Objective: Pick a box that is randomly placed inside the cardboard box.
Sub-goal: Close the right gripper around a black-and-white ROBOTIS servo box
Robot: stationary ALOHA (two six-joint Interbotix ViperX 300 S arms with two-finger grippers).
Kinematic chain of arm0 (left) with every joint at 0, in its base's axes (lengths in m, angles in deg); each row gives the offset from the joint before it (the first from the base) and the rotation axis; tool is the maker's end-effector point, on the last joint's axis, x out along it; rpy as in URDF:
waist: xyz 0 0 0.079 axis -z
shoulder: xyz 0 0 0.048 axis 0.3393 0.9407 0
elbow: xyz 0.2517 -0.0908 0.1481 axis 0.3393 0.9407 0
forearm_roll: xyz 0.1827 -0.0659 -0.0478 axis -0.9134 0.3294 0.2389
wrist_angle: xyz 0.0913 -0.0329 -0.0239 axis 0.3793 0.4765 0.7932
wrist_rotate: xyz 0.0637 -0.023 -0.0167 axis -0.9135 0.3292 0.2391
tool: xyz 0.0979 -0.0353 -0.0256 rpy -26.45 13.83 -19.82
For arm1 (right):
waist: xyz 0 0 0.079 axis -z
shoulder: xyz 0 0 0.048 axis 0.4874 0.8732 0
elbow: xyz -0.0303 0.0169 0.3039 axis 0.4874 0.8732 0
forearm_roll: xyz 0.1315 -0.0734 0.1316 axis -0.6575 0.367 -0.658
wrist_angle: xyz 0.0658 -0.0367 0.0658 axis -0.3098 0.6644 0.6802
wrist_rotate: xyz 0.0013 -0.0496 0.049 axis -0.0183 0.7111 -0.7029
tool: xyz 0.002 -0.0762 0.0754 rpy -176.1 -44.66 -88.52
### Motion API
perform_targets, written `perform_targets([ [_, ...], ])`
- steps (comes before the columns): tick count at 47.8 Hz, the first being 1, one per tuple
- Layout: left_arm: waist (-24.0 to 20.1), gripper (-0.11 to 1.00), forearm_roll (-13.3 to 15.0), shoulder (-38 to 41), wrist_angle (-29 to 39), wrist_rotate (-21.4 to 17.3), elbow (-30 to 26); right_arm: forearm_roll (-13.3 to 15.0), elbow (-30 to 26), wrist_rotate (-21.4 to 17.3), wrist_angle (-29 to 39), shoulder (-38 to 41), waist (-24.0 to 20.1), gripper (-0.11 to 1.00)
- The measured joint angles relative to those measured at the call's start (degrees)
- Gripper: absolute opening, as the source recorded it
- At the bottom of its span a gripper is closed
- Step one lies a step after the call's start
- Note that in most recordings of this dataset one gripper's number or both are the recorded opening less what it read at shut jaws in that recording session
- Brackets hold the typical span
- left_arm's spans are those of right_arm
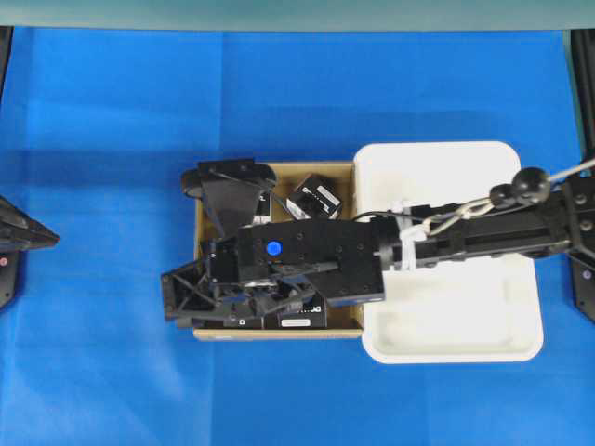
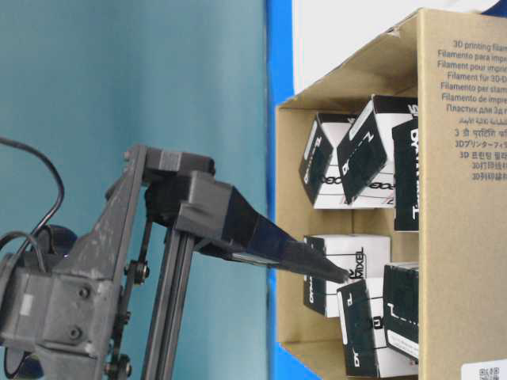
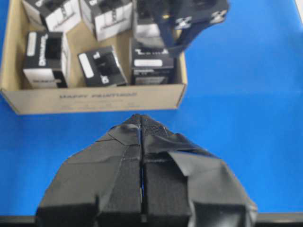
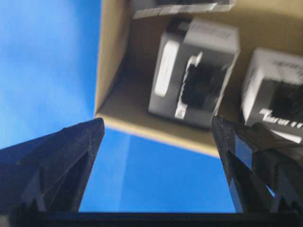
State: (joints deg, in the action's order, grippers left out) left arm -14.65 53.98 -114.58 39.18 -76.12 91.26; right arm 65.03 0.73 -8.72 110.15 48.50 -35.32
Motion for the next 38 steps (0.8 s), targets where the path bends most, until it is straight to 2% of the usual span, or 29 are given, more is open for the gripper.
perform_targets([
  [7, -0.09, -0.07, 0.09, 0.0, 0.09, 0.0, 0.0, 0.79, -0.7, -3.69, 0.62, 1.41, -0.18, 0.98],
  [18, 0.0, -0.07, 0.0, 0.0, 0.09, -0.09, 0.0, 0.88, -0.44, -7.29, 1.14, 2.9, -0.35, 0.98],
  [38, 0.0, -0.07, 0.0, -0.88, 0.0, -0.18, 0.0, 1.23, -0.09, -7.73, 1.14, 5.01, 0.26, 0.98],
])
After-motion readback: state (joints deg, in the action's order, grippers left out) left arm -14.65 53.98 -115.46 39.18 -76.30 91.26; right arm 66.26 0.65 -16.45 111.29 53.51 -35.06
